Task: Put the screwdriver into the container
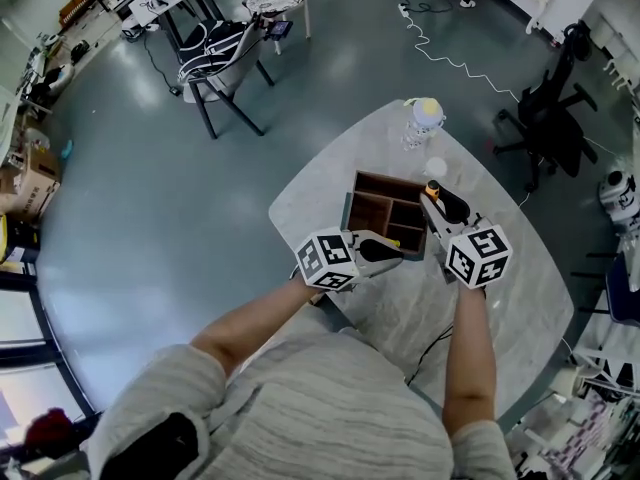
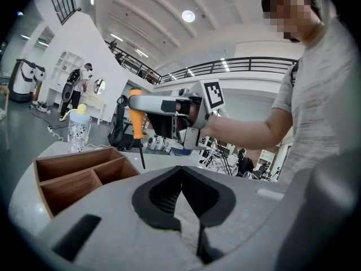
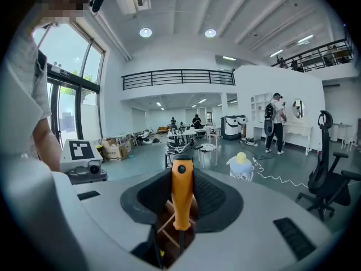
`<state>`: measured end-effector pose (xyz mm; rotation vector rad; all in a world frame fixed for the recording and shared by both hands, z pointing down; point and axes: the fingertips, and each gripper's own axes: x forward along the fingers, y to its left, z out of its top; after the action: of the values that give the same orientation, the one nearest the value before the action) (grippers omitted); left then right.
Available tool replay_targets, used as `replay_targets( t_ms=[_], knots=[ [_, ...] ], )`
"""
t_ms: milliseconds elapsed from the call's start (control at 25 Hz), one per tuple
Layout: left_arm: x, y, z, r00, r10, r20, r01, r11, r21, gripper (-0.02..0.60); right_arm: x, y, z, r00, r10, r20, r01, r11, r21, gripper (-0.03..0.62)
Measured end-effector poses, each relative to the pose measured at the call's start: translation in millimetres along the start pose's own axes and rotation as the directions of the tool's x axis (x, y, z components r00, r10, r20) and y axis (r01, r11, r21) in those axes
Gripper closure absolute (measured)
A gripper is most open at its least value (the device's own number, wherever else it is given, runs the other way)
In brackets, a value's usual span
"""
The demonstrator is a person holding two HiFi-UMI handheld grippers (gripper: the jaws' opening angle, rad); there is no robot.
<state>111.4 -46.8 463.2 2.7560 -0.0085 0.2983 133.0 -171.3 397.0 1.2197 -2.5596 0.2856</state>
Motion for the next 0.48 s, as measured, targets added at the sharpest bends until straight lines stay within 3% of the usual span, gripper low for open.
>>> replay_targets(
  t_ms=[480],
  knots=[
    [-9.9,8.1,-7.6,1.000,0.008,0.005,-0.008,1.000,-0.028,0.566,30.9,-11.8,-23.9,0.997,-0.043,0.058,0.043,0.999,-0.004,0.480]
  ],
)
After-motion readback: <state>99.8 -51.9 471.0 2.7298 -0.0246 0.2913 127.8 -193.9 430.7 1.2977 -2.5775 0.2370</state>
